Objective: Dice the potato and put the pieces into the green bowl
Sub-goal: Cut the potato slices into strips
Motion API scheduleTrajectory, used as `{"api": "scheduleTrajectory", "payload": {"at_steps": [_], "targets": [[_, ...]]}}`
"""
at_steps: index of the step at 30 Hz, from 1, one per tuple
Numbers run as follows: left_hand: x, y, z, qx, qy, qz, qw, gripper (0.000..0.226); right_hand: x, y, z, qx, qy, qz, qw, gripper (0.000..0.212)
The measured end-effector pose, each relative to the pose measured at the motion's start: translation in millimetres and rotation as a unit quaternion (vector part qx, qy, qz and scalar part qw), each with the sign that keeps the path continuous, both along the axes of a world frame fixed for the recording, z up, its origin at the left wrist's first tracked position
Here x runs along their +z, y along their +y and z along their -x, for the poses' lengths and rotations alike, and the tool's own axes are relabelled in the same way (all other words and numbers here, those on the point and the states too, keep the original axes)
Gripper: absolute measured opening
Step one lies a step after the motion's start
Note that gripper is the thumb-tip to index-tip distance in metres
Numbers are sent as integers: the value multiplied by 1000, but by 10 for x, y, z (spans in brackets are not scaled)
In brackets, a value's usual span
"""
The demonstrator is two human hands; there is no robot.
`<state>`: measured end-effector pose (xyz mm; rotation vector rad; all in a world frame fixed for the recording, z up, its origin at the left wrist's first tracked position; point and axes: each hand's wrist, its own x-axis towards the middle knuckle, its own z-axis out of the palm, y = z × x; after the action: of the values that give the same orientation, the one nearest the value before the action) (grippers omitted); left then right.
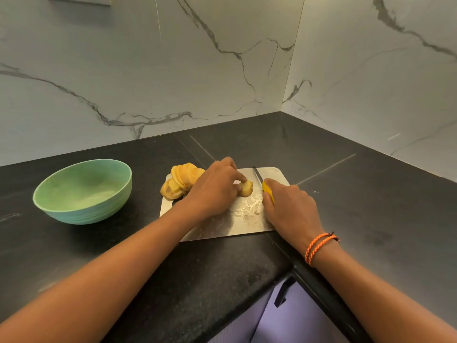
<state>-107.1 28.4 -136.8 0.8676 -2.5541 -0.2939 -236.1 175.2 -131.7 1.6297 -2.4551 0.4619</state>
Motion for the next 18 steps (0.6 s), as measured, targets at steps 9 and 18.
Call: {"api": "scheduleTrajectory", "payload": {"at_steps": [9,18], "targets": [[-181,19,59,51,29,166,984,28,14,53,-93,27,-20,19,999,33],[-224,-84,95,80,13,166,983,40,-11,125,-139,43,-21,35,998,45]]}}
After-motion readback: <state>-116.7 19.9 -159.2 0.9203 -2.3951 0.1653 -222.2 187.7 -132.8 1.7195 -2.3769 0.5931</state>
